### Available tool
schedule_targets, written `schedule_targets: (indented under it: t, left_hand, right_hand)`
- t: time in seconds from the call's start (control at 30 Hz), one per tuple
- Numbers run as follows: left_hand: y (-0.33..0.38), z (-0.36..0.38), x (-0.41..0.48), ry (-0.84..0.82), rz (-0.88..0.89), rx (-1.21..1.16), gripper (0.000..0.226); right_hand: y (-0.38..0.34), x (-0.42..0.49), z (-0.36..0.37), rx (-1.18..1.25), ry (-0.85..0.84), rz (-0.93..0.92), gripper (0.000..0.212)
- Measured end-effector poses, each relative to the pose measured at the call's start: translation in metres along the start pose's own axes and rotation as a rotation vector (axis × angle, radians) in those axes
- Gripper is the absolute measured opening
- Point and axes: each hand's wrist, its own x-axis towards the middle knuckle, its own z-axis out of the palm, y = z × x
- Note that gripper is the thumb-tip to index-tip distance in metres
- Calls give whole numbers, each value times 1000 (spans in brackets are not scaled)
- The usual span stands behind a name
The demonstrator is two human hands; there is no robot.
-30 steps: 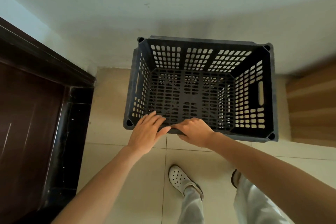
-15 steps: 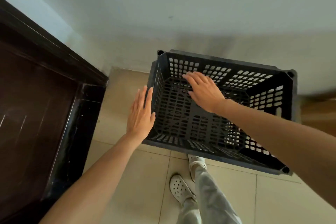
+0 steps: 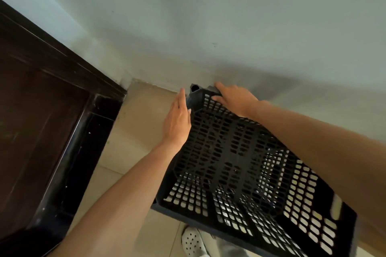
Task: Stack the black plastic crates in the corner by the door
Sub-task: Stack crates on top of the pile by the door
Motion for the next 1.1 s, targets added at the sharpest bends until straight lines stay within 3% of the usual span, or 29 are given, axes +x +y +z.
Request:
schedule_targets:
  t: [0.3,1.1]
  left_hand:
    - [-6,-3,-3,51,87,-109,48]
    - [1,1,14,54,149,-94,42]
  right_hand:
    - [-2,0,-5,-42,3,-76,32]
    - [12,2,-3,-34,74,-22,31]
